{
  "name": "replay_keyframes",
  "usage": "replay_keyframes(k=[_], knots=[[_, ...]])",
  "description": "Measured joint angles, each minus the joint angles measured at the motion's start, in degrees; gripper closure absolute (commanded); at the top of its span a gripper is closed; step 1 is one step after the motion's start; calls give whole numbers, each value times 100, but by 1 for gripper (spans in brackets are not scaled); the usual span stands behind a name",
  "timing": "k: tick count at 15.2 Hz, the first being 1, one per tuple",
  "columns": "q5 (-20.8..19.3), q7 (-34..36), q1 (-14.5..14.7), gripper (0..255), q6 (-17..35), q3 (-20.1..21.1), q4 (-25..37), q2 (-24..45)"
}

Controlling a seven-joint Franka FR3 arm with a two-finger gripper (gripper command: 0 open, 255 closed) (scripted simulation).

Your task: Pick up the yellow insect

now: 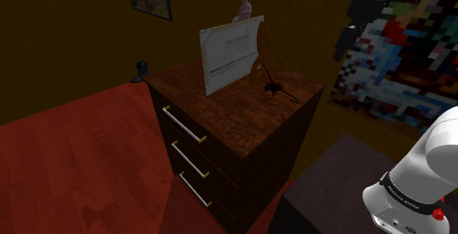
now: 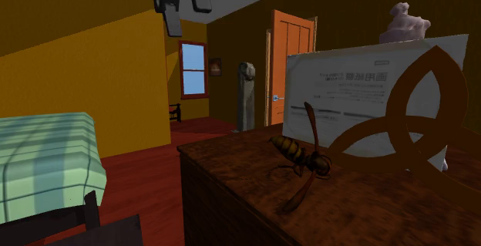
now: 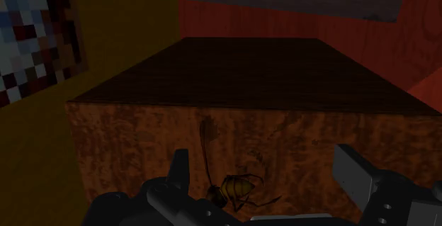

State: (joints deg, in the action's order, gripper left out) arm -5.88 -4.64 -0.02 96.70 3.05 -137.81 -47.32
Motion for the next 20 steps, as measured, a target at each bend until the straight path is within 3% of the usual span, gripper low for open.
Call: replay_keyframes(k=[3,10,20], knots=[[-30,-95,-3,0,296,-100,-189,43],[-141,-592,-4,0,2069,-615,-934,683],[138,-1561,252,0,4707,-1409,-1186,2535]])
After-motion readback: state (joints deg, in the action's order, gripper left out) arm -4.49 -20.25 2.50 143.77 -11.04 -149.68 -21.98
